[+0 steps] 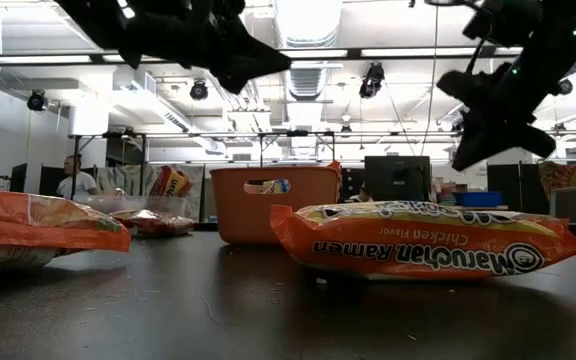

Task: Sort Maruchan noodles
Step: Put the orange bag into the white bin

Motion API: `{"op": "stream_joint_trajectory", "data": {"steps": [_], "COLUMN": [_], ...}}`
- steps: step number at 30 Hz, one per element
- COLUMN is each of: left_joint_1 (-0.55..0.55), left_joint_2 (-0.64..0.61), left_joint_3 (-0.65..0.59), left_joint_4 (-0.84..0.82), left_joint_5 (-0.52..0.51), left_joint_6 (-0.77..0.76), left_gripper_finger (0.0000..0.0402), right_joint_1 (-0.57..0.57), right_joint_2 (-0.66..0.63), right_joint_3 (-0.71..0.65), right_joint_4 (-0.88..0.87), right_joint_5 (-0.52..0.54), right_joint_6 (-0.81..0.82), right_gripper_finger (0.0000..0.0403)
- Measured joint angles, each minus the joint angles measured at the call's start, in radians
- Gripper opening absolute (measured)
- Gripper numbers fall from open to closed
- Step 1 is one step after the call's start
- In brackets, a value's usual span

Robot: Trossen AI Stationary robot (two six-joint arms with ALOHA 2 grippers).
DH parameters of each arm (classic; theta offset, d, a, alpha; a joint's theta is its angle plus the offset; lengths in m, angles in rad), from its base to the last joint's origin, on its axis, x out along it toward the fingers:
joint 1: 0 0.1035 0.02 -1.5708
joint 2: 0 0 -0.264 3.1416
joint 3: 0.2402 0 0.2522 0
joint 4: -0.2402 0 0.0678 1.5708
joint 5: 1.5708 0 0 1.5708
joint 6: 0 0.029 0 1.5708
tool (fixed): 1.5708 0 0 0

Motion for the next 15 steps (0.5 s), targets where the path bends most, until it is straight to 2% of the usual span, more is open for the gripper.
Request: {"op": "stream_joint_trajectory", "data": {"steps": [3,10,15], "left_joint_1": [-0.001,-0.004,-0.004], "left_joint_2": [0.037,0.102,0.127], "left_joint_3": [0.002,0.061,0.095], "left_joint_4": [0.024,0.022,0.022], "left_joint_5": [0.001,0.001,0.001], "left_joint_6": [-0.002,-0.018,-0.018], "left_gripper_finger": [0.0023,0.0023,0.0023], "right_joint_1": [-0.007,-0.049,-0.050], "right_joint_2": [0.001,0.037,0.101], "right_joint_3": [0.034,0.046,0.008], "right_joint_4": [-0.046,-0.338,-0.341], "right_joint_5": [-0.004,-0.008,-0.005], "right_joint_6": [-0.004,0.101,0.133], "right_gripper_finger": [0.0008,0.0008,0.0008]}}
